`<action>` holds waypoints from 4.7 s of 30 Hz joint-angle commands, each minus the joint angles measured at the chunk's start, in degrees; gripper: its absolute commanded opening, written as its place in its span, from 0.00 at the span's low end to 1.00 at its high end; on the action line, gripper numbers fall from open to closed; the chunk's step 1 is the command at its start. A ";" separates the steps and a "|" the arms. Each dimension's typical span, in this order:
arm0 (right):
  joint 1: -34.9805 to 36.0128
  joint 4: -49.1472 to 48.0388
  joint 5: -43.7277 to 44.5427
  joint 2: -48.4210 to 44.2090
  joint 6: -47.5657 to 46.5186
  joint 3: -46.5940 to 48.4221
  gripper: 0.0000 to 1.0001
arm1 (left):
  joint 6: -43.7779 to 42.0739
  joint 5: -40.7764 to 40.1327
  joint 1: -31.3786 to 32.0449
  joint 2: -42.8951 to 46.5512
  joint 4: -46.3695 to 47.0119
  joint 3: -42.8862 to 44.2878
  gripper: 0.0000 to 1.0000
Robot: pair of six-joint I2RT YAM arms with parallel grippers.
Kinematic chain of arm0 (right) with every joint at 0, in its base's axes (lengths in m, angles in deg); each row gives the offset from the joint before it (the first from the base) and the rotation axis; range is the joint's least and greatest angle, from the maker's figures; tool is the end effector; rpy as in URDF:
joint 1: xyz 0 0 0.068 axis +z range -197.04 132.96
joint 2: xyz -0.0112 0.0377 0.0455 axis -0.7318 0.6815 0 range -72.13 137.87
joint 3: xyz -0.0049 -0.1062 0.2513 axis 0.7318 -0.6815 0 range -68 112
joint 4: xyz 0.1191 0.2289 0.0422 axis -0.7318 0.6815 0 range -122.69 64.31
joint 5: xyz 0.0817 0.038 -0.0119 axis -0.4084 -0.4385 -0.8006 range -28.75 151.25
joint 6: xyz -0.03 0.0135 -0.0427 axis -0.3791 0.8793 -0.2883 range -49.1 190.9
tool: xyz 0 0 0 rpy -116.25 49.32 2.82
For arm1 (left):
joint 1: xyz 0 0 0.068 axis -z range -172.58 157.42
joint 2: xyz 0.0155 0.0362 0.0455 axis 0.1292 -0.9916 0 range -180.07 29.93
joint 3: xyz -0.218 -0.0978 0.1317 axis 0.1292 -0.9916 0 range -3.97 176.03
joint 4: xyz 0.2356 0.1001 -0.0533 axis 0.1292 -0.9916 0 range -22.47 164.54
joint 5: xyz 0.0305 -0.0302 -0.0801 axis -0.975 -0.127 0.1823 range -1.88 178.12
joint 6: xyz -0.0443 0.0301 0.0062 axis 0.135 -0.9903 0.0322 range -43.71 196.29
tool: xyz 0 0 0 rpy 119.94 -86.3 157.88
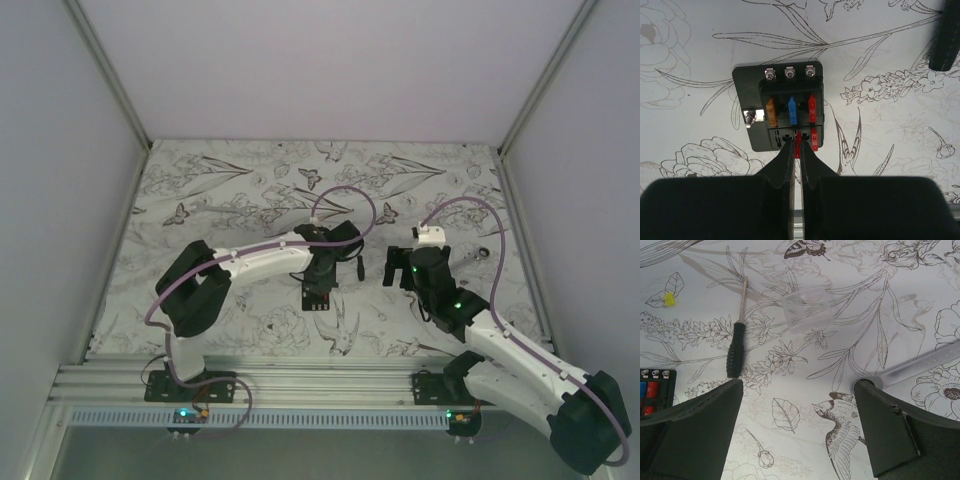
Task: Snap on the fuse box
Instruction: Install the fuse at the fuse box base.
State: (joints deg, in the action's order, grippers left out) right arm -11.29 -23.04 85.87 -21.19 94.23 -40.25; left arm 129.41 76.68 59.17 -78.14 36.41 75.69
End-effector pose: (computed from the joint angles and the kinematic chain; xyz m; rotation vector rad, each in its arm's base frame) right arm 0.1642 0.1000 0.2196 0.0209 2.0903 0.1634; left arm 0.2466 -0.3013 0.2009 -0.0893 2.7214 -0.2818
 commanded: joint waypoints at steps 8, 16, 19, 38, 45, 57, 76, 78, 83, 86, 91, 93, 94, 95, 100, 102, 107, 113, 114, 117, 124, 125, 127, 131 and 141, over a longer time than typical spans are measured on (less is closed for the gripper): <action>-0.40 -0.72 1.43 -0.13 0.84 0.07 1.00 | 1.29 -1.72 0.87 0.15 -3.36 0.06 0.00; -0.34 -0.81 1.07 0.08 0.81 0.11 1.00 | 1.46 -1.72 1.07 -0.86 -3.84 -0.12 0.00; -0.35 -0.83 0.90 0.30 0.76 0.13 1.00 | 1.52 -2.29 1.24 -0.96 -3.98 -0.04 0.00; -0.37 -0.81 0.60 0.31 0.80 0.18 1.00 | 1.97 -2.85 1.69 -3.51 -4.46 0.33 0.00; -0.41 -0.82 0.60 0.45 0.80 0.12 1.00 | 1.90 -2.95 2.51 -3.12 -4.45 1.06 0.00; -0.40 -0.82 0.16 0.57 0.89 0.19 1.00 | 3.10 -2.87 3.24 -3.71 -4.42 1.33 0.00; -0.37 -0.97 -0.27 0.90 0.91 0.20 1.00 | 1.34 -4.42 5.59 -4.62 -4.44 2.15 0.00; -0.41 -0.97 -0.39 1.00 0.80 0.27 1.00 | 1.11 -4.40 6.00 -4.41 -4.47 2.17 0.00; -0.39 -1.06 -0.45 0.92 0.82 0.19 1.00 | 0.79 -4.39 6.26 -4.21 -4.46 2.46 0.00; -0.40 -1.04 -0.52 0.93 0.79 0.23 1.00 | -0.44 -5.27 6.43 -4.09 -4.37 2.61 0.00; -0.38 -1.10 -0.81 1.02 0.70 0.22 1.00 | -0.58 -6.00 5.08 -3.60 -4.53 1.02 0.00; -0.33 -1.12 -0.89 1.01 0.69 0.23 1.00 | -0.56 -5.85 4.25 -3.20 -4.57 0.51 0.00; -0.36 -1.12 -0.98 1.05 0.68 0.28 1.00 | -0.69 -5.95 3.98 -2.93 -4.54 0.42 0.00; -0.41 -1.18 -1.00 1.09 0.64 0.29 1.00 | -1.00 -5.84 3.82 -2.54 -4.57 0.58 0.00; -0.36 -1.25 -1.17 1.18 0.64 0.33 1.00 | -1.88 -4.44 3.97 -0.94 -4.53 1.11 0.00; -0.37 -1.23 -1.21 1.28 0.61 0.37 1.00 | -1.76 -4.07 4.06 -0.46 -4.51 1.04 0.00; -0.36 -1.33 -1.45 1.53 0.62 0.37 1.00 | -1.95 -3.78 4.50 0.23 -4.58 1.03 0.00; -0.41 -1.31 -1.51 1.58 0.52 0.38 1.00 | -2.57 -4.11 4.68 0.41 -4.56 0.99 0.00; -0.40 -1.34 -1.52 1.65 0.59 0.38 1.00 | -2.58 -4.11 4.68 0.26 -4.51 0.88 0.00; -0.35 -1.32 -1.63 1.62 0.57 0.33 1.00 | -2.50 -3.86 4.68 -0.39 -4.52 0.94 0.00; -0.39 -1.30 -1.81 1.53 0.63 0.33 1.00 | -2.46 -4.19 4.68 -2.52 -4.50 1.38 0.00; -0.41 -1.32 -1.78 1.58 0.60 0.36 1.00 | -2.44 -4.31 4.65 -2.78 -4.56 1.38 0.00; -0.37 -1.31 -1.77 1.42 0.57 0.32 1.00 | -2.49 -4.66 4.60 -3.13 -4.51 1.51 0.00; -0.35 -1.32 -1.86 1.43 0.55 0.31 1.00 | -2.41 -5.30 4.59 -3.47 -4.57 1.48 0.00; -0.37 -1.35 -1.96 1.62 0.54 0.30 1.00 | -3.04 -5.96 4.59 -2.71 -4.61 1.68 0.00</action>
State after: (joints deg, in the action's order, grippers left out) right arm -11.29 -23.08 83.99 -19.57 94.21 -40.25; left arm 127.60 72.57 63.67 -80.10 34.15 77.57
